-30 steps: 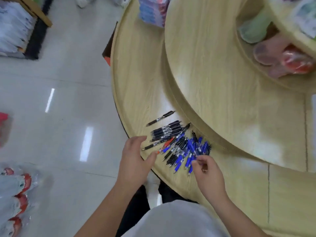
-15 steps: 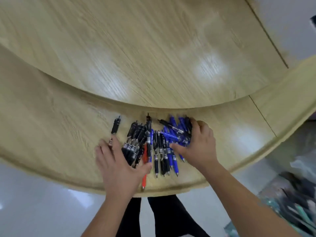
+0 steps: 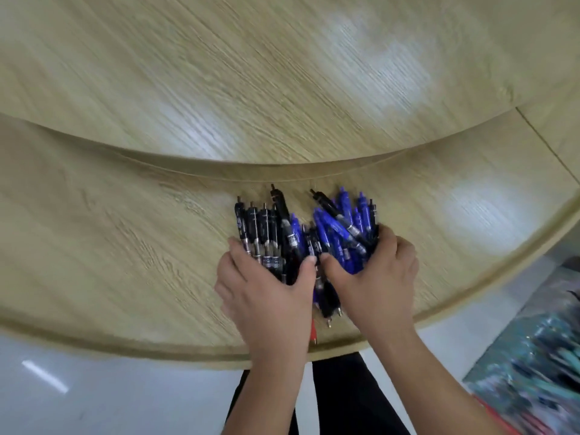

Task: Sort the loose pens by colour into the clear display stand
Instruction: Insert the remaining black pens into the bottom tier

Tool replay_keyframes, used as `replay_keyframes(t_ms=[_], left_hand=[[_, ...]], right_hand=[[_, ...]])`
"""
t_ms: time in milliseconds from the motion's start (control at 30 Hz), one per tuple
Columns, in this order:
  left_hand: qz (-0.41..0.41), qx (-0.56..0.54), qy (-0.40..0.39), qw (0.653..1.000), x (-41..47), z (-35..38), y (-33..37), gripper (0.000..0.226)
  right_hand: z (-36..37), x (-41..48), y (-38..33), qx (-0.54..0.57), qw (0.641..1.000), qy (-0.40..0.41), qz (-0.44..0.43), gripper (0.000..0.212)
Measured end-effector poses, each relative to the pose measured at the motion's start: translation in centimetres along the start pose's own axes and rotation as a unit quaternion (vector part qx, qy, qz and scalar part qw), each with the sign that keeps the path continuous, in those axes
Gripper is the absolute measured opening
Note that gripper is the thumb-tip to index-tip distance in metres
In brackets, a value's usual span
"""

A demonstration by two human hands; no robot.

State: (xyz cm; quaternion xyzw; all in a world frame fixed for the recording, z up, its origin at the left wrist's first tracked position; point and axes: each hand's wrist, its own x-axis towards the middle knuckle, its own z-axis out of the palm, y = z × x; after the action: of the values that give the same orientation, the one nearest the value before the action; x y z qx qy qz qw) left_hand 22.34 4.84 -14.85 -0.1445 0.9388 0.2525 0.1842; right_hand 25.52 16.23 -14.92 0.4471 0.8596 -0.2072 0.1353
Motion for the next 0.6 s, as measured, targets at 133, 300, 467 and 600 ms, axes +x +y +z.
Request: replay_keyframes(t_ms=[133, 300, 467, 600], left_hand=[[0.017, 0.006, -0.003, 1.000, 0.2, 0.2, 1.1, 0.088], [0.000, -0.015, -0.018, 1.000, 0.6, 0.0, 1.4, 0.070], [-0.015, -0.071, -0.068, 0.995, 1.5, -0.6, 2.6, 0.055], [-0.027, -0.104, -0.084, 0.991, 1.3, -0.7, 2.9, 0.054]], right_hand=[[0.9, -1.2, -1.2, 0.021, 0.999, -0.011, -0.031, 0.075], [1.0, -1.4, -2.2, 0.050, 0.992, -0.058, -0.096, 0.051], [-0.2, -0.6, -3.0, 0.113, 0.975, -0.123, -0.146, 0.026], [-0.5, -0.4, -3.3, 0.170, 0.962, -0.159, -0.140, 0.023]])
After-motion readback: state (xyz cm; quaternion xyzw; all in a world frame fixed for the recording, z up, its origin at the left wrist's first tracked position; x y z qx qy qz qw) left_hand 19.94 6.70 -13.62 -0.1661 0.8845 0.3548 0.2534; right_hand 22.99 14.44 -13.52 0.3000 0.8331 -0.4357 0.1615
